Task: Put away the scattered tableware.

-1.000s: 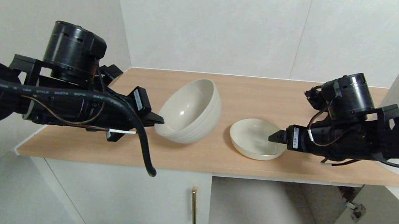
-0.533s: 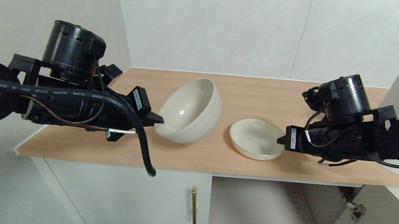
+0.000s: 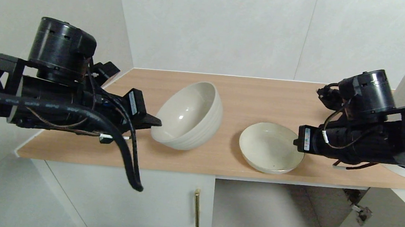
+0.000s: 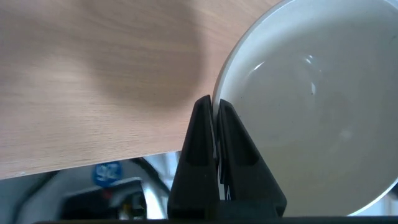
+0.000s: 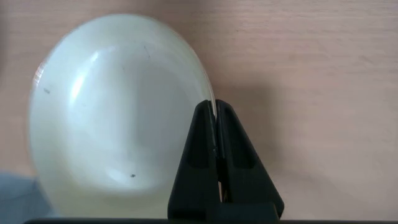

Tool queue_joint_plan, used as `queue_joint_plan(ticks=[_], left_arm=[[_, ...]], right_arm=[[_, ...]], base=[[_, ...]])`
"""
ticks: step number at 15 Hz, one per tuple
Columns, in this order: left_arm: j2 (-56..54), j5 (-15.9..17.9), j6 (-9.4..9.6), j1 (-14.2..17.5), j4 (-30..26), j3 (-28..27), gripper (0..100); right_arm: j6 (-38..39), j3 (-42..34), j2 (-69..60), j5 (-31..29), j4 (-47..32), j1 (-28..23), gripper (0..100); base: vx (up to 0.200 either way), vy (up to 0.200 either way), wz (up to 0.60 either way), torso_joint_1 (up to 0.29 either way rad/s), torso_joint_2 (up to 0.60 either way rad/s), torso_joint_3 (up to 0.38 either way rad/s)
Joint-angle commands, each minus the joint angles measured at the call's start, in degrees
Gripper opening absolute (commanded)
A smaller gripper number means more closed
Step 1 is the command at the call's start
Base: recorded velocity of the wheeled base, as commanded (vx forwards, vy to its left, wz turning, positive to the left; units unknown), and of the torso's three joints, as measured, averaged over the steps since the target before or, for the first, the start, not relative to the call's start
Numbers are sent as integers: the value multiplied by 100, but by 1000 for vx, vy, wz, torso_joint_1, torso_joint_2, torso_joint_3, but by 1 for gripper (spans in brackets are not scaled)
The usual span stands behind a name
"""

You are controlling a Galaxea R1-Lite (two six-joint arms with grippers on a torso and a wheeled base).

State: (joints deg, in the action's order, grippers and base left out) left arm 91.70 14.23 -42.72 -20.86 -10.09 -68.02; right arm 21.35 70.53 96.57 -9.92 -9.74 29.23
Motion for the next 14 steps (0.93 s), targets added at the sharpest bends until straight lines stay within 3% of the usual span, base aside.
queue_joint_plan(ticks=[1,2,4,5,11,14], left_arm=[[-249,1,158,47,-142,52,0],[-363,1,317,38,-353,35,0],[-460,1,413,38,-406,52,0],[-477,1,431,38,-432,52,0],[-469,1,431,38,-450,52,0],[-469,1,431,38,-450,52,0]], right_arm=[[1,-13,-473,69,-204,3,0],[1,4,-710,377,-406,3,0],[-8,22,-903,623,-634,3,0],[-8,22,-930,632,-687,3,0],[-25,-22,-947,658,-705,3,0],[-166,-242,-1027,658,-661,3,0]], base=[[0,0,0,0,0,0],[0,0,0,0,0,0],[0,0,0,0,0,0],[0,0,0,0,0,0],[-200,0,0,2,3,2],[0,0,0,0,0,0]])
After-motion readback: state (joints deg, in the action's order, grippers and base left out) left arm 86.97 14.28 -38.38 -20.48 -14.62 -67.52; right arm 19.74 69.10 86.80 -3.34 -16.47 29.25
